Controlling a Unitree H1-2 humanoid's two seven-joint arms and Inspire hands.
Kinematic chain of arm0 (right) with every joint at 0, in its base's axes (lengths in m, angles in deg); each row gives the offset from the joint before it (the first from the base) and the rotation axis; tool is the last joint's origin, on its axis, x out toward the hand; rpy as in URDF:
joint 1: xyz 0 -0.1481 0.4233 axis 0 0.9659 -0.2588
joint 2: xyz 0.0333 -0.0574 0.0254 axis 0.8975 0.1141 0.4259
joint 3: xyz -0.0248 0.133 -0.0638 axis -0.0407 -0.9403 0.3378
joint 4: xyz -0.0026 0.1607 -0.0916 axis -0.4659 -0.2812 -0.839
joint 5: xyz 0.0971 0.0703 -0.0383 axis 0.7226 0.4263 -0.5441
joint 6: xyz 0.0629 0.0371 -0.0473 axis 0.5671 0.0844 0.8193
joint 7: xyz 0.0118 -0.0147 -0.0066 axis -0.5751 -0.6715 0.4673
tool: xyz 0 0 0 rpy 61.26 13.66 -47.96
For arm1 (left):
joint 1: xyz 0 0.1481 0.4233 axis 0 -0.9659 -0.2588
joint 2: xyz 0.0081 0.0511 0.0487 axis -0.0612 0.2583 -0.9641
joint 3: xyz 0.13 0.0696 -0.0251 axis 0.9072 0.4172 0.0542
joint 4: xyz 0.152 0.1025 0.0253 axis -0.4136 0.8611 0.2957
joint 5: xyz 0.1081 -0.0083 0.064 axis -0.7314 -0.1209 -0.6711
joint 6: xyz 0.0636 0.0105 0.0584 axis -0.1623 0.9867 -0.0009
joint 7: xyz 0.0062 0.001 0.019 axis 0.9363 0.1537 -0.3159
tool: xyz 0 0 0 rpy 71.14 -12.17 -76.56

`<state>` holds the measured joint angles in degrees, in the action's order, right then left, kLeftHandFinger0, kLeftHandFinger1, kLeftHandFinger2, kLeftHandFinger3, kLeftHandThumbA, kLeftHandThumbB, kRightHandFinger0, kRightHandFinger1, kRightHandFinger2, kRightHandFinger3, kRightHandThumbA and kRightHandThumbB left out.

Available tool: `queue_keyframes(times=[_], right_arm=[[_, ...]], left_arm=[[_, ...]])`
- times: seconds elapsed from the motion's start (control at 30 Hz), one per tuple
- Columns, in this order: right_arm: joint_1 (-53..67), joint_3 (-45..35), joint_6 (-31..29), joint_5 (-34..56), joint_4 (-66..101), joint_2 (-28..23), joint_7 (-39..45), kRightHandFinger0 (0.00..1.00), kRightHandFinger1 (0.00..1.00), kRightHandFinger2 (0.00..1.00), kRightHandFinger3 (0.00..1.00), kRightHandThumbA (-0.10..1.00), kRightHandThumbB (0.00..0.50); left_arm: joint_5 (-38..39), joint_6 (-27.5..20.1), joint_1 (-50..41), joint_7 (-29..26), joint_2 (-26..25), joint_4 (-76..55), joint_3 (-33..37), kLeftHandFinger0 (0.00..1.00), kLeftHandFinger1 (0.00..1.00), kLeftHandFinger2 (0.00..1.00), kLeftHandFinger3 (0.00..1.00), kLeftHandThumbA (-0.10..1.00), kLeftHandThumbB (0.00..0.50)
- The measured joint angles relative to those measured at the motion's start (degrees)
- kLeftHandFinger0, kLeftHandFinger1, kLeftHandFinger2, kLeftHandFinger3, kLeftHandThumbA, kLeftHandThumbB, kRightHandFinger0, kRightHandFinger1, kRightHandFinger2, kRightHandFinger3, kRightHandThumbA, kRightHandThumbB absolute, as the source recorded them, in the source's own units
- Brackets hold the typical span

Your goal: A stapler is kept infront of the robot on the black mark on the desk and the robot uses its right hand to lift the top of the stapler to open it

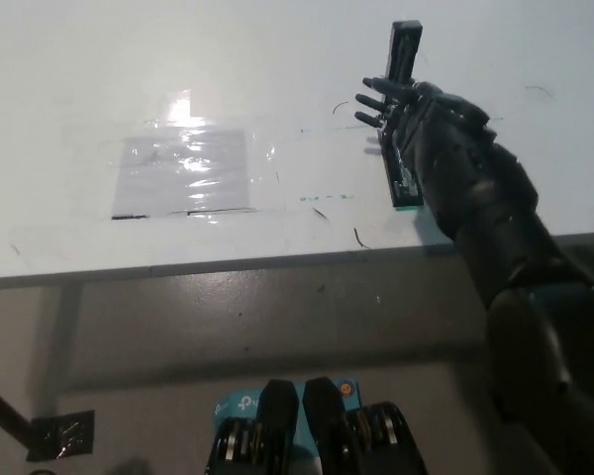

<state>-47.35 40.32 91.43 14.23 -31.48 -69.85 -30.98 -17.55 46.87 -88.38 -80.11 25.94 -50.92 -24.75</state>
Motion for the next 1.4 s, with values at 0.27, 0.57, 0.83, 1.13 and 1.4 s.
queue_keyframes(times=[0.27, 0.57, 0.83, 1.13, 1.4], right_arm=[[-4.9, 2.9, -2.1, -2.4, -2.4, -3.2, 2.0, 0.26, 0.35, 0.48, 0.67, 0.15, 0.0], [-13.4, 4.3, -6.7, -5.0, -2.1, -3.8, 5.9, 0.25, 0.31, 0.44, 0.65, 0.15, 0.0], [-12.8, 4.9, -8.3, -6.3, 1.4, -2.6, 9.5, 0.26, 0.32, 0.45, 0.64, 0.15, 0.0], [-1.5, 4.7, -4.4, -6.7, 18.9, -2.0, 11.6, 0.34, 0.39, 0.51, 0.72, 0.14, 0.0], [10.9, 4.5, 0.4, -6.4, 36.5, -2.2, 11.7, 0.29, 0.33, 0.48, 0.72, 0.23, 0.0]], left_arm=[[0.0, 0.1, -0.2, 0.0, 0.0, 0.0, 0.0, 0.23, 0.2, 0.4, 0.68, 0.2, 0.0], [0.1, 0.1, -0.2, 0.0, -0.2, -0.2, 0.0, 0.2, 0.19, 0.4, 0.69, 0.25, 0.0], [0.2, 0.1, -0.3, 0.1, -0.5, -0.3, 0.1, 0.23, 0.21, 0.42, 0.73, 0.22, 0.0], [0.2, 0.2, -0.4, 0.1, -0.4, -0.3, 0.1, 0.24, 0.21, 0.43, 0.76, 0.21, 0.0], [0.2, 0.2, -0.3, 0.0, -0.1, 0.0, 0.1, 0.22, 0.19, 0.43, 0.72, 0.18, 0.0]])
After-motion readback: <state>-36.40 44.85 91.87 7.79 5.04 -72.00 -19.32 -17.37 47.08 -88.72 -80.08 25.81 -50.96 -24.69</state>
